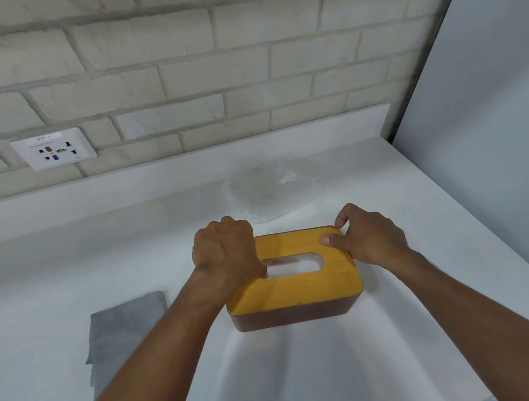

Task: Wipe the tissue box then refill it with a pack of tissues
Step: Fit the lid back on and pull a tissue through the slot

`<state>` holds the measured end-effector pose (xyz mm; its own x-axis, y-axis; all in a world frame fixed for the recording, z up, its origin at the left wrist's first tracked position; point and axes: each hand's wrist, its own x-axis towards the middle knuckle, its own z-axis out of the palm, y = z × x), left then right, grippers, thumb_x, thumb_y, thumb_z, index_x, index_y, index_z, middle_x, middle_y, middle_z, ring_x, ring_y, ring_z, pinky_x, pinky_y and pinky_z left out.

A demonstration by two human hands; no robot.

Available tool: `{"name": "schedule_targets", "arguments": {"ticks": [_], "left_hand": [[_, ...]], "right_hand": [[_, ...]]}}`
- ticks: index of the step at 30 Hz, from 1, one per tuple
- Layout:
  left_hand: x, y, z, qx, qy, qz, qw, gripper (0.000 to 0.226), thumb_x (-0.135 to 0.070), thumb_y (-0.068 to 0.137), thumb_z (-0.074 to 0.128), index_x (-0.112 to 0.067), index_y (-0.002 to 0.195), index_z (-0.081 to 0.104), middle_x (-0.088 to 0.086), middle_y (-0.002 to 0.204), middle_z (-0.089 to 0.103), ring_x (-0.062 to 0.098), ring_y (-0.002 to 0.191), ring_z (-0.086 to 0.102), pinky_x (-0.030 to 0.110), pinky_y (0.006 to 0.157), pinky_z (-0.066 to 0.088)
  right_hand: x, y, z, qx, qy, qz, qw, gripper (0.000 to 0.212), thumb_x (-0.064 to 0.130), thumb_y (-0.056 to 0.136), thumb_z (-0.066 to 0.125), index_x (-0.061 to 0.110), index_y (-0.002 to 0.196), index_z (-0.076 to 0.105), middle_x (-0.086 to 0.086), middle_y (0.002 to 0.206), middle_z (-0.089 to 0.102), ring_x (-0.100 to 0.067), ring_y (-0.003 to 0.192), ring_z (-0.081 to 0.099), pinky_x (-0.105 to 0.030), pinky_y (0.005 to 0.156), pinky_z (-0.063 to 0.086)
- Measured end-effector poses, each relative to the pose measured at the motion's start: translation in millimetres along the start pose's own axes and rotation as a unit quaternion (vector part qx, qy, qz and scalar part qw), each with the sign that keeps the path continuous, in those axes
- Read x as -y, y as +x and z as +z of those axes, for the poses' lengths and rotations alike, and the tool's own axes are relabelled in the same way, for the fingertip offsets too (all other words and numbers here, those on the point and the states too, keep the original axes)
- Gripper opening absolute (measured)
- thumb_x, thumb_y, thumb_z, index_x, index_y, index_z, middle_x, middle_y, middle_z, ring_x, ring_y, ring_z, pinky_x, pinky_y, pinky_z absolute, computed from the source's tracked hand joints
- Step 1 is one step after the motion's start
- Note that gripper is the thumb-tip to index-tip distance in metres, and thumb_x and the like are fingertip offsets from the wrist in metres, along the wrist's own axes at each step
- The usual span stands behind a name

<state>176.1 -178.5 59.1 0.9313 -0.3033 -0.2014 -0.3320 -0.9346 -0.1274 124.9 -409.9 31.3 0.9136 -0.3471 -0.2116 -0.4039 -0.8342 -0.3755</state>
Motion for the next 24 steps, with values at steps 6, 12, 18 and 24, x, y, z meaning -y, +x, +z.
{"name": "schedule_targets", "arguments": {"ticks": [6,12,18,24], "left_hand": [[10,7,11,-0.021,-0.019,0.045,0.999,0.074,-0.076,0.074,0.069,-0.026,0.126,0.05,-0.002,0.11,0.055,0.021,0.094,0.061,0.034,0.073,0.038],[23,22,26,-0.027,-0.149,0.08,0.985,0.057,-0.069,0.071,0.075,-0.034,0.107,0.049,-0.013,0.104,0.058,0.016,0.09,0.056,0.032,0.073,0.038],[26,29,40,-0.081,-0.178,0.085,0.977,0.058,-0.071,0.07,0.076,-0.037,0.111,0.055,-0.014,0.104,0.057,0.014,0.094,0.059,0.03,0.07,0.041],[26,38,40,-0.075,-0.196,0.129,0.969,0.089,-0.086,0.068,0.069,-0.039,0.139,0.045,-0.007,0.136,0.054,0.019,0.122,0.055,0.038,0.089,0.051]], "right_hand": [[3,2,1,-0.006,-0.011,-0.009,1.0,0.054,0.075,0.076,0.06,0.032,0.106,0.048,0.01,0.085,0.061,-0.02,0.091,0.061,-0.031,0.069,0.039],[11,5,3,0.059,-0.046,-0.07,0.995,0.088,0.081,0.058,0.067,0.037,0.131,0.044,0.014,0.121,0.057,-0.016,0.107,0.058,-0.035,0.08,0.045],[13,12,0,0.048,-0.098,-0.112,0.988,0.055,0.072,0.067,0.065,0.04,0.11,0.053,0.014,0.104,0.057,-0.015,0.09,0.055,-0.032,0.068,0.035],[13,15,1,0.051,-0.118,-0.107,0.986,0.068,0.076,0.074,0.059,0.037,0.129,0.045,0.009,0.126,0.054,-0.021,0.107,0.057,-0.035,0.077,0.041]]}}
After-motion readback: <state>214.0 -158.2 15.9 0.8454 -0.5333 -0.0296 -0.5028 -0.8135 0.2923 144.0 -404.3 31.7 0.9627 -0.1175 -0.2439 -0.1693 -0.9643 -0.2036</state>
